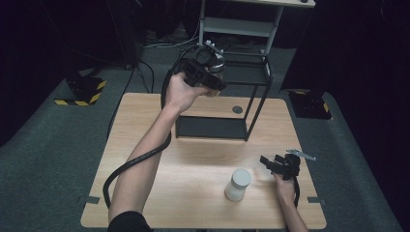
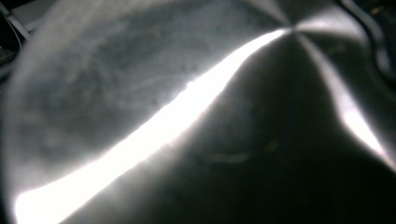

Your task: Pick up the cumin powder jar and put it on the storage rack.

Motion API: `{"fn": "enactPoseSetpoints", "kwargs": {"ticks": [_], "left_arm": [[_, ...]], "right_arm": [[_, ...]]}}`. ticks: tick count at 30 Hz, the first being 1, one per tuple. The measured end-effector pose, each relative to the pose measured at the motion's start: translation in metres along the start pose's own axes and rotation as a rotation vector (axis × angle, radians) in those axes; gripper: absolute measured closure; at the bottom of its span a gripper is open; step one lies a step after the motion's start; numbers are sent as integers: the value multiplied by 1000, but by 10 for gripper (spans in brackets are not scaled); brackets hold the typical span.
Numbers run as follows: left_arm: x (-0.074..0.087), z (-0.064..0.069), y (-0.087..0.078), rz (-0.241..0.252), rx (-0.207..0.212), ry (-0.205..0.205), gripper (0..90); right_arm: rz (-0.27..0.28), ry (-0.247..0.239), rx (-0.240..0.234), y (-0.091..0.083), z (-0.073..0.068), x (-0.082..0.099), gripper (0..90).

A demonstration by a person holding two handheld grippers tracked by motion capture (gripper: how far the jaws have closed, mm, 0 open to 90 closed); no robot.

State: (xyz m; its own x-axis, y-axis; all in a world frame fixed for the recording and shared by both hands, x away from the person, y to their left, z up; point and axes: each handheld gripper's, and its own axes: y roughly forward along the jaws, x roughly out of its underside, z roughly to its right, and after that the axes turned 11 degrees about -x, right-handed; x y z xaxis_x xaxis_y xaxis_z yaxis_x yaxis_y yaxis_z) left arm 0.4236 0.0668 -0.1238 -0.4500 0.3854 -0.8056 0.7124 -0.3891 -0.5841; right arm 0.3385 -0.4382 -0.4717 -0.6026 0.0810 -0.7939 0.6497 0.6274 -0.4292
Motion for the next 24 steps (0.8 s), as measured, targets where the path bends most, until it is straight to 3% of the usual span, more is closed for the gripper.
{"fn": "enactPoseSetpoints", "kwargs": {"ticks": [1,9,18,24], "left_arm": [[-10,-5,-1,-31,-6,73,313],[-36,0,12,-45,-49,64,312],[-67,1,37,-94,-100,40,312],[-75,1,49,-121,-117,32,312]], "right_arm": [[0,0,0,0,0,0,104],[-1,0,-4,0,1,0,105],[1,2,-4,0,1,0,105],[1,1,-7,0,1,0,106]]}}
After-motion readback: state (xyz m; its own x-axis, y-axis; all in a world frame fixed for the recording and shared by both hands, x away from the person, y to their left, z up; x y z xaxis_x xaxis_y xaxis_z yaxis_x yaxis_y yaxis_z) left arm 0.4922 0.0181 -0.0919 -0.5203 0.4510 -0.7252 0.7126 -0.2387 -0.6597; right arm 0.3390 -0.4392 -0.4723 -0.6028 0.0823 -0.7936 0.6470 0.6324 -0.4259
